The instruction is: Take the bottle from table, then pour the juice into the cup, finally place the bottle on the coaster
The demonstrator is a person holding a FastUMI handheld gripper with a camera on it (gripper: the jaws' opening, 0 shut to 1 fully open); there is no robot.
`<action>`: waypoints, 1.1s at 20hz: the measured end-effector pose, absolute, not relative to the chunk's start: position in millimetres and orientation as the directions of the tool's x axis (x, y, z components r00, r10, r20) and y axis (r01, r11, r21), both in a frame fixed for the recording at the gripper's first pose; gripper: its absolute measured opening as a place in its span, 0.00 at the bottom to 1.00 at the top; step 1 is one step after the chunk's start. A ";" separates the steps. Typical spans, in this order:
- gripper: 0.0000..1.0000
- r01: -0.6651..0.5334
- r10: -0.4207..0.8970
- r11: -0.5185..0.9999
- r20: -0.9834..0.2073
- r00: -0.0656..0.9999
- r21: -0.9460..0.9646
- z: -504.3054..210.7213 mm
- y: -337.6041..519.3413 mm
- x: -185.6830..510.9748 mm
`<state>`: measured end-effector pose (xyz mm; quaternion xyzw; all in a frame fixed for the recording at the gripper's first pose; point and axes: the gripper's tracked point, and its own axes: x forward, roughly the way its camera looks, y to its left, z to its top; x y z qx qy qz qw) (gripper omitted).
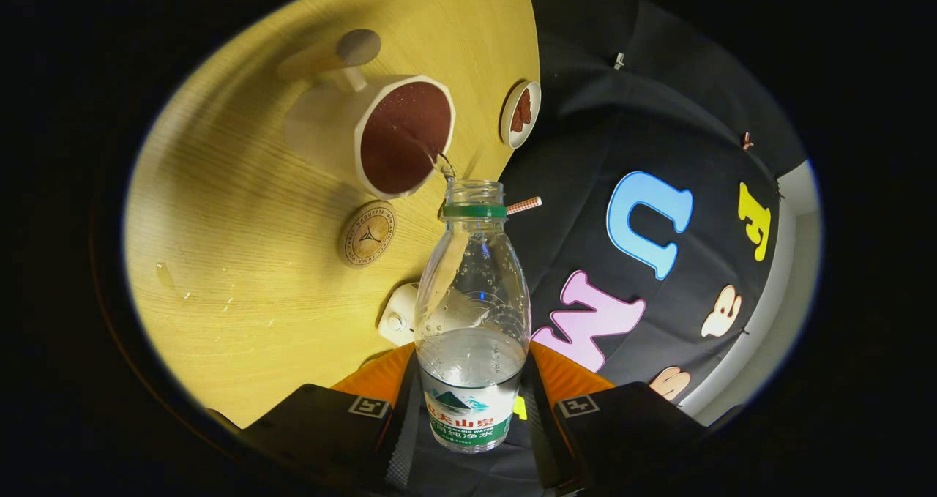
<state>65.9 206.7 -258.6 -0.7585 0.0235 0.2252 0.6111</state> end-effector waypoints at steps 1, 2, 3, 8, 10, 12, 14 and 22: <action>0.67 -0.299 0.245 -0.265 -0.364 0.899 -0.917 -257.1 207.4 66.3; 0.67 -0.286 0.252 -0.277 -0.356 0.900 -0.917 -254.5 207.8 66.7; 0.67 -0.272 0.256 -0.288 -0.348 0.902 -0.918 -251.6 207.7 66.9; 0.67 -0.226 0.270 -0.332 -0.322 0.908 -0.916 -243.6 210.9 70.7; 0.67 -0.214 0.277 -0.345 -0.317 0.907 -0.914 -240.7 213.2 70.5; 0.67 -0.198 0.288 -0.363 -0.312 0.905 -0.910 -239.6 216.5 71.2; 0.67 -0.166 0.306 -0.394 -0.299 0.904 -0.904 -234.5 220.1 71.3; 0.67 -0.099 0.344 -0.448 -0.274 0.898 -0.889 -221.3 224.1 78.0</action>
